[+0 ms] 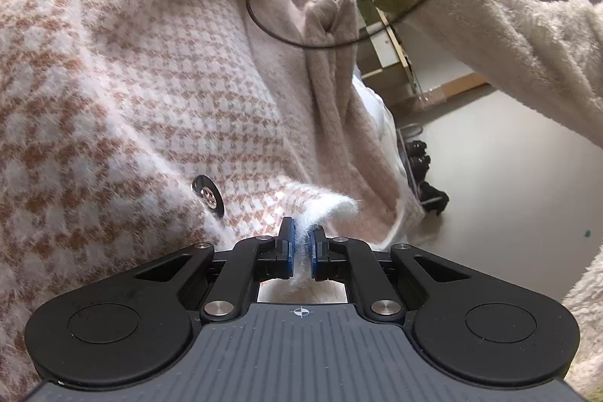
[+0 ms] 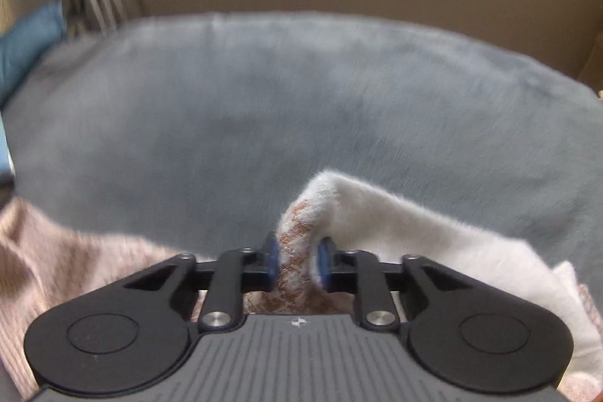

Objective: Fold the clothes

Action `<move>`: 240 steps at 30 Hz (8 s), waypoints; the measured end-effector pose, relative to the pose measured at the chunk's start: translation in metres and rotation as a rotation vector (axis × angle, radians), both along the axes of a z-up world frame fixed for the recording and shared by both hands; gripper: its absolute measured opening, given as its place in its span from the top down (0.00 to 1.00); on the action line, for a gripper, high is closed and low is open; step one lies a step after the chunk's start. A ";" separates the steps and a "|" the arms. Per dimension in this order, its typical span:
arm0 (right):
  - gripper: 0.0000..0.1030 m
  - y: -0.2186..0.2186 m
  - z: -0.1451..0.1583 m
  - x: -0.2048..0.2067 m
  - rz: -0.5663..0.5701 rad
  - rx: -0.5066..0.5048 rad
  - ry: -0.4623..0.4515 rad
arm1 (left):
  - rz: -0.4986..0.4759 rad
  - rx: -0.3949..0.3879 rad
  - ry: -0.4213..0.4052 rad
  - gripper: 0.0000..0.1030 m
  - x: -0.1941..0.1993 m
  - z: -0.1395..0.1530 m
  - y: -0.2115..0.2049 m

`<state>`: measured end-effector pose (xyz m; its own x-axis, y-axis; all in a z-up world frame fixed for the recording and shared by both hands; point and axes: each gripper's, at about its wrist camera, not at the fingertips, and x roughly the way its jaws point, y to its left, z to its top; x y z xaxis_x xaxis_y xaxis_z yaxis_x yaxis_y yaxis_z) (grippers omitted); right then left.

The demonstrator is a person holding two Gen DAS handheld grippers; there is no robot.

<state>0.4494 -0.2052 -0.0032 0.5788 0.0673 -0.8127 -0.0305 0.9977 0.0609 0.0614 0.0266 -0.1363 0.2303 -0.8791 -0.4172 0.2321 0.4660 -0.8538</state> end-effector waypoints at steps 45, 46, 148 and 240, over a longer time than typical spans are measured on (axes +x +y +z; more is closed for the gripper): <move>0.47 -0.050 0.003 -0.367 -0.054 0.517 0.183 | 0.184 0.144 -0.042 0.51 -0.029 0.035 0.042; 0.47 -0.046 -0.005 -0.376 -0.066 0.515 0.203 | 0.196 0.149 -0.047 0.50 -0.032 0.040 0.045; 0.00 0.003 -0.057 -0.376 -0.360 0.271 0.343 | 0.317 0.727 -0.073 0.69 0.218 0.176 0.188; 0.37 0.000 -0.061 -0.438 -0.384 0.520 0.512 | -0.098 0.596 0.476 0.52 0.056 0.005 0.093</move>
